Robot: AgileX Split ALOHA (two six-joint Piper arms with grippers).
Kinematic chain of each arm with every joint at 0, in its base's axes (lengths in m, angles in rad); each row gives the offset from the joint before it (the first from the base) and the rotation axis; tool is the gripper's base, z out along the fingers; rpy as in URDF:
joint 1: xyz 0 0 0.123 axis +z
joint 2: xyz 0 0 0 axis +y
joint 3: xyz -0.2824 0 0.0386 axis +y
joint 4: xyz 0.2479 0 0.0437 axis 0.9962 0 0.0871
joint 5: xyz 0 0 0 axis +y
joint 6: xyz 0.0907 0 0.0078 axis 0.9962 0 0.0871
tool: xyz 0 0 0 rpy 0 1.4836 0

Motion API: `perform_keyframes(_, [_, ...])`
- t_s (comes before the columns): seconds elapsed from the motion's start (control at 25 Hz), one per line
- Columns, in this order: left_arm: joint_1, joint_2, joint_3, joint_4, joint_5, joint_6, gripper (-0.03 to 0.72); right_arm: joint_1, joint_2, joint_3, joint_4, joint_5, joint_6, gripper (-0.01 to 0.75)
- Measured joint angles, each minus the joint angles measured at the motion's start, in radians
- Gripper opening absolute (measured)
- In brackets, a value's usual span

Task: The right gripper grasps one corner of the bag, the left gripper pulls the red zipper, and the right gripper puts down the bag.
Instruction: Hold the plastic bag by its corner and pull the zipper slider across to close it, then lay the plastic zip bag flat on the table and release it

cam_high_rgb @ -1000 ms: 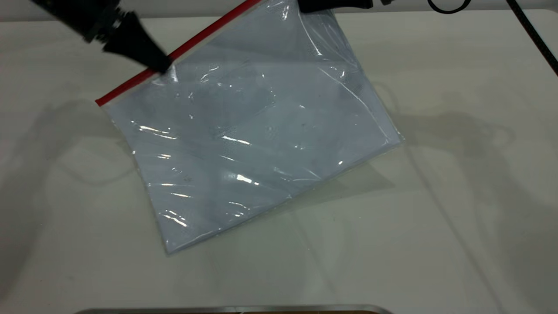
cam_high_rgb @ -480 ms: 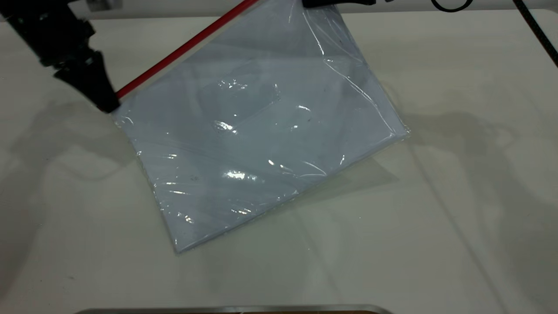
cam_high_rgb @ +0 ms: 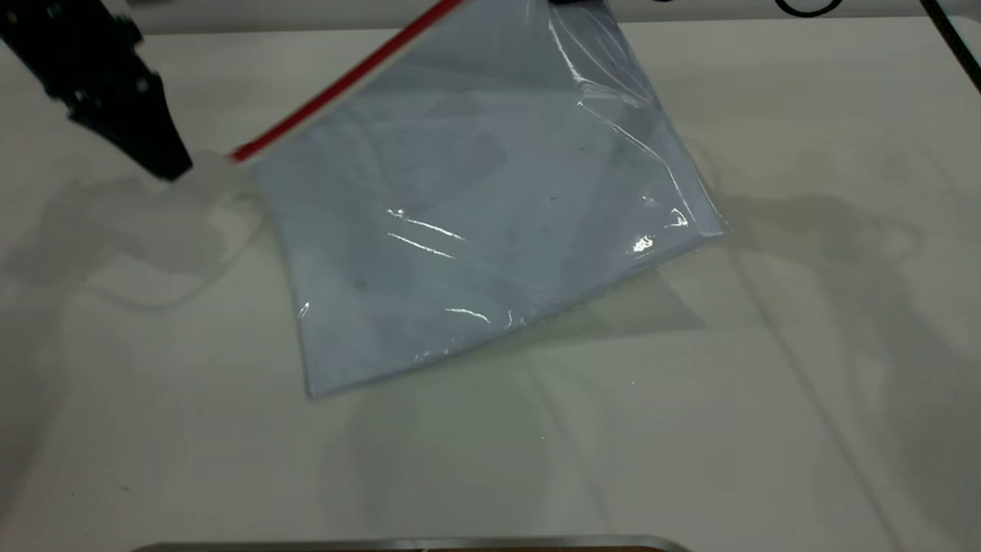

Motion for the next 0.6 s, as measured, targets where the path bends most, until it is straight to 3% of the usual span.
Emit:
perform_keyframes(0.16, [0.000,-0.107,0.000,-0.095,0.010,0.001,0.342,0.000,0.041,0.000,0.012,-0.097,0.001,0.082])
perform_keyframes(0.24, [0.000,-0.169,0.000,-0.164,0.043,0.000,0.379,0.000,0.063,0.000,0.011,-0.205,0.009,0.134])
perform_keyframes(0.52, [0.000,-0.417,0.000,-0.442,0.232,0.013,0.389,0.000,0.123,0.016,-0.059,-0.739,0.166,0.424])
perform_keyframes(0.6, [0.000,-0.490,0.000,-0.496,0.236,0.016,0.389,-0.003,0.109,0.054,-0.060,-0.829,0.240,0.474])
